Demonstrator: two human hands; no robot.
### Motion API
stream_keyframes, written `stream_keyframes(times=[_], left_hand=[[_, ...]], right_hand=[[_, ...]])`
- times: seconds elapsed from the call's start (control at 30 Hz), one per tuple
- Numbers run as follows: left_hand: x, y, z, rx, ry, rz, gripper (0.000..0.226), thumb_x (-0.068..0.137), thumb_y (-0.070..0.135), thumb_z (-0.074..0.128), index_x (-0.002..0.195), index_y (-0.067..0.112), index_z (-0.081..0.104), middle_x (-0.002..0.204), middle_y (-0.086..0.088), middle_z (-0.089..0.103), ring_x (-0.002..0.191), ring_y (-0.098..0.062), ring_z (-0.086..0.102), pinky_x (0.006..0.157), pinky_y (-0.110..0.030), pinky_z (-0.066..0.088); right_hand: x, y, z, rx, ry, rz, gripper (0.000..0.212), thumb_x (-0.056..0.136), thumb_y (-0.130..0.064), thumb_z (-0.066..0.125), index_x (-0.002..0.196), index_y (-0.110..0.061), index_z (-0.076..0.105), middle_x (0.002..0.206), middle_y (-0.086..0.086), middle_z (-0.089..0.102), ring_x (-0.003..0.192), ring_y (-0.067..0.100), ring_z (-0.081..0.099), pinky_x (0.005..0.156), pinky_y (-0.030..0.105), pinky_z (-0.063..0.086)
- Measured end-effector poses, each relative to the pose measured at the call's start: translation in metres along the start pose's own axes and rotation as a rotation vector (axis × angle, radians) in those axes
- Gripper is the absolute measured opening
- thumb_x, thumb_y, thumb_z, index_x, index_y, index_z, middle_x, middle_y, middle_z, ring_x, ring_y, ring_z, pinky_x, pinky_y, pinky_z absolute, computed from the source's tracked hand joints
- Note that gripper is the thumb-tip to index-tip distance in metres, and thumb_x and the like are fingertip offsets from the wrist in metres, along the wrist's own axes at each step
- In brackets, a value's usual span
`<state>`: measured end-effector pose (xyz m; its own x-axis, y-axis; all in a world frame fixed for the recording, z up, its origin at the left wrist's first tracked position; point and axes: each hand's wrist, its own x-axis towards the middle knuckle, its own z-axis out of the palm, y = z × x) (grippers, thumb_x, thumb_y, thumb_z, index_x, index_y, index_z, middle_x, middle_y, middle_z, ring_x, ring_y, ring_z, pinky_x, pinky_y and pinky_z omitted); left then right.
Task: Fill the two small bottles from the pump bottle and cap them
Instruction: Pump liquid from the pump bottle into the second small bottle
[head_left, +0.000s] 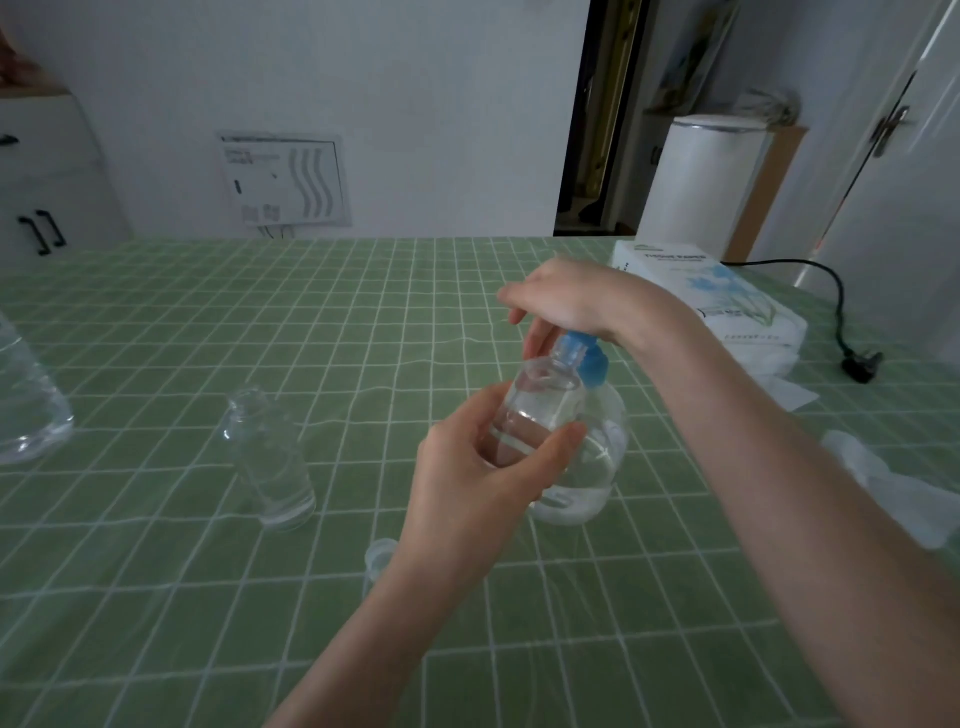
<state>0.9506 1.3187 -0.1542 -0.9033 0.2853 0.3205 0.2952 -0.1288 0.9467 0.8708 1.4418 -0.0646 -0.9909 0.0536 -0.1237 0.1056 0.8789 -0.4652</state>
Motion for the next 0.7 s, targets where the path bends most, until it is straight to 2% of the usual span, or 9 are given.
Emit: stream_keyframes(times=[0.1,0.27,0.4,0.5,0.6,0.7], left_hand=[[-0.0001,-0.0010,-0.0007,0.008,-0.002,-0.007,0.011,0.077,0.020,0.073,0.085,0.027,0.068,0.061,0.008,0.068,0.052,-0.003,0.061,0.046,-0.013,0.044],[0.0000,-0.0036,-0.0009,0.015,0.002,-0.016,0.011,0.076,0.021,0.074,0.080,0.030,0.068,0.057,0.009,0.066,0.048,-0.003,0.057,0.045,-0.012,0.043],[0.0004,-0.0050,-0.0013,0.018,0.000,-0.011,0.012,0.077,0.022,0.073,0.081,0.031,0.068,0.059,0.009,0.067,0.050,-0.003,0.060,0.048,-0.014,0.046],[0.0003,-0.0038,-0.0008,0.014,-0.003,0.005,0.012,0.075,0.023,0.073,0.082,0.031,0.067,0.060,0.011,0.068,0.052,-0.001,0.061,0.049,-0.012,0.046],[0.0011,-0.0013,-0.0001,0.006,0.003,0.022,0.017,0.070,0.033,0.072,0.085,0.031,0.067,0.062,0.010,0.069,0.052,0.000,0.061,0.047,-0.011,0.044],[0.0023,-0.0007,0.0000,0.015,0.018,0.032,0.026,0.067,0.038,0.071,0.091,0.029,0.067,0.064,0.008,0.069,0.049,0.001,0.059,0.046,-0.010,0.042]], right_hand=[[-0.0006,0.0008,0.0014,0.002,-0.002,0.001,0.038,0.096,-0.036,0.040,0.113,-0.011,0.063,0.106,0.011,0.069,0.102,0.027,0.062,0.088,0.038,0.043],[-0.0004,0.0031,0.0056,-0.004,-0.019,0.009,0.038,0.097,-0.035,0.040,0.115,-0.012,0.064,0.114,0.012,0.066,0.108,0.028,0.059,0.082,0.037,0.039],[0.0002,0.0045,0.0059,0.026,0.006,0.001,0.040,0.097,-0.036,0.041,0.114,-0.007,0.063,0.106,0.013,0.069,0.104,0.027,0.062,0.082,0.038,0.040],[0.0000,0.0055,0.0037,0.085,0.034,-0.029,0.039,0.096,-0.035,0.043,0.113,-0.007,0.064,0.101,0.013,0.070,0.100,0.028,0.064,0.092,0.038,0.045],[-0.0002,0.0052,0.0001,0.180,0.060,-0.076,0.034,0.095,-0.032,0.046,0.107,-0.008,0.066,0.094,0.016,0.073,0.098,0.034,0.068,0.099,0.044,0.046],[-0.0018,0.0065,0.0002,0.256,0.050,-0.106,0.029,0.095,-0.030,0.048,0.101,-0.009,0.067,0.083,0.013,0.075,0.095,0.030,0.070,0.097,0.046,0.048]])
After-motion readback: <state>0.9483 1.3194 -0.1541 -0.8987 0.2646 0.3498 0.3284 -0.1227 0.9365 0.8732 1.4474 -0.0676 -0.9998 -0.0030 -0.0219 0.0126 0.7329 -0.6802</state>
